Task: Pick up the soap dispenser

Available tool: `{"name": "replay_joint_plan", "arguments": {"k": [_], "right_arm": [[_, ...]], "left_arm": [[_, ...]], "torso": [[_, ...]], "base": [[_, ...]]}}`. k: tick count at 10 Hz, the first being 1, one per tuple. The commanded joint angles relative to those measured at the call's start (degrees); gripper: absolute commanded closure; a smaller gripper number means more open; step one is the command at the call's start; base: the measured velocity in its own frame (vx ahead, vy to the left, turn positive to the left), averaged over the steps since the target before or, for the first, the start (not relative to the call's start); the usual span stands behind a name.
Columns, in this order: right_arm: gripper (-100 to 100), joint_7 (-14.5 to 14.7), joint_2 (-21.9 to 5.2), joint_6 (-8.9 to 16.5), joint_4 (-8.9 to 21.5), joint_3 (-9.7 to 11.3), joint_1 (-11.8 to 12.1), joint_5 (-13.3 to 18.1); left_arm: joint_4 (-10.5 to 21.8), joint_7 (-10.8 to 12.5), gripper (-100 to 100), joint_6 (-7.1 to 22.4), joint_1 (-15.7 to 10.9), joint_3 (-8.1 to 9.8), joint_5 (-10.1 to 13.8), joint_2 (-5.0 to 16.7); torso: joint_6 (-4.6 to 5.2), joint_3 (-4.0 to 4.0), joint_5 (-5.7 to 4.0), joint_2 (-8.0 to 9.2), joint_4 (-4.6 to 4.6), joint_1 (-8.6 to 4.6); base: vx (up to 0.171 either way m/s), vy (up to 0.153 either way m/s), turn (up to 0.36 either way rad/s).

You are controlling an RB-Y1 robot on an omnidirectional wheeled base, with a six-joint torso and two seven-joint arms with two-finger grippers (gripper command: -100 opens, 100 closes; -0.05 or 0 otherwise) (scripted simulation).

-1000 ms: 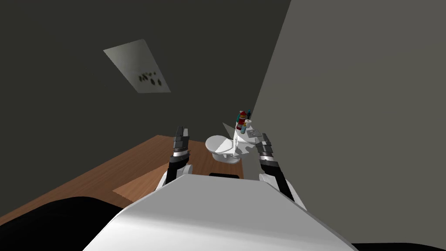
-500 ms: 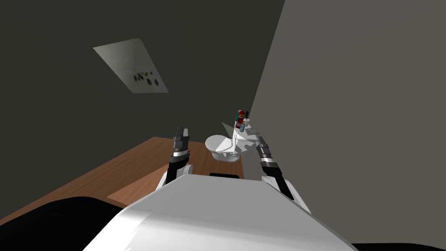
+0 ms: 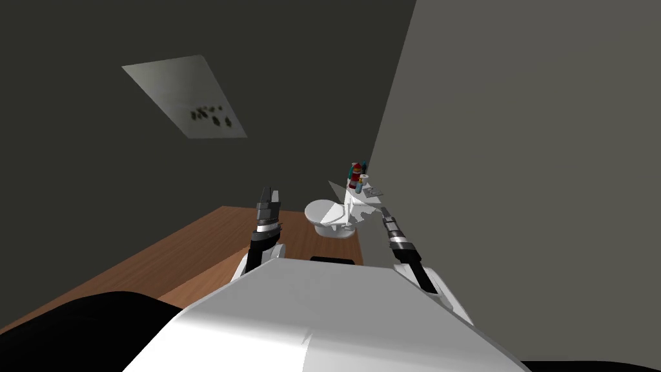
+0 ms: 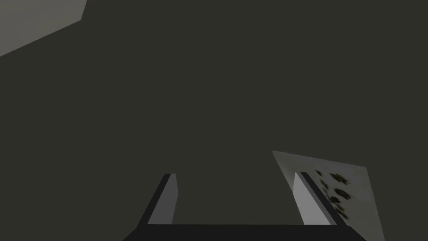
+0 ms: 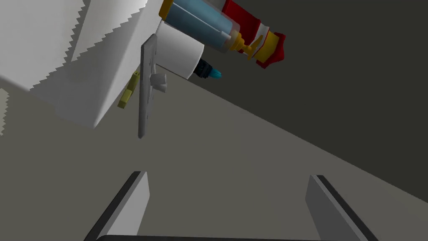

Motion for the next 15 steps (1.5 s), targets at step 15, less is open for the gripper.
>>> {"name": "replay_joint_plan", "arguments": {"k": [15], "right_arm": [[-100,21.39,-6.58,0.4,14.3,-10.55,-7.79,19.33]], "left_arm": [[0.0,0.0,0,0.0,0.02,0.0,0.0,0.01]], "torso": [[-0.04,-0.38,0.0,-0.67,-0.14,-0.07]], "base": [[0.055,0.088,0.002]]}}
